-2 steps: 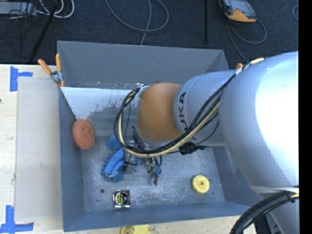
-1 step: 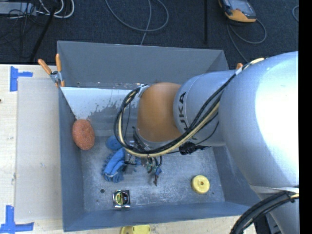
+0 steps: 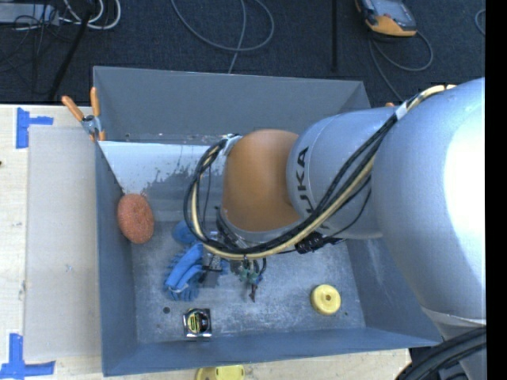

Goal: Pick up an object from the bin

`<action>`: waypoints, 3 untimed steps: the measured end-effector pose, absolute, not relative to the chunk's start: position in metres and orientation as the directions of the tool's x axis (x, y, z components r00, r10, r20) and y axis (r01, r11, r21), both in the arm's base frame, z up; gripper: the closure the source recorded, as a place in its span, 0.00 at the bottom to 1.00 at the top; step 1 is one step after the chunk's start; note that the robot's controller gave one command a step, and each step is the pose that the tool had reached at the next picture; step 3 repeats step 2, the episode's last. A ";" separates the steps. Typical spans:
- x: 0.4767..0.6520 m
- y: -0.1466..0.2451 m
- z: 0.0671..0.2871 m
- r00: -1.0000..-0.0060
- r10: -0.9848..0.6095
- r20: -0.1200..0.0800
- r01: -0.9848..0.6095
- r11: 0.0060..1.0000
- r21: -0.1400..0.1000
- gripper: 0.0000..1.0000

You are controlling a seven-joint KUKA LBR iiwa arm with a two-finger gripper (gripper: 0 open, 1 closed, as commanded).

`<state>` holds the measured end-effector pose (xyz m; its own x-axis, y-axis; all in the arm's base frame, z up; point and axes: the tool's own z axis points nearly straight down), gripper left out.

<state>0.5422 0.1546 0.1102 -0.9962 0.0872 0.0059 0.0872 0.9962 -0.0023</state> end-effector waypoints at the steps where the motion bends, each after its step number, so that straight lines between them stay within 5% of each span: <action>1: 0.553 0.165 0.163 -0.997 0.080 0.005 0.080 0.997 0.000 1.00; 2: 0.539 0.157 0.222 -0.994 0.108 0.006 0.108 0.994 -0.002 1.00; 3: 0.539 0.157 0.222 -0.994 0.108 0.006 0.108 0.994 -0.002 1.00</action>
Offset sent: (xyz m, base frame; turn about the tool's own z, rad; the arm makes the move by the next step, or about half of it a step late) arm -0.0248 -0.0084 0.1646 0.0562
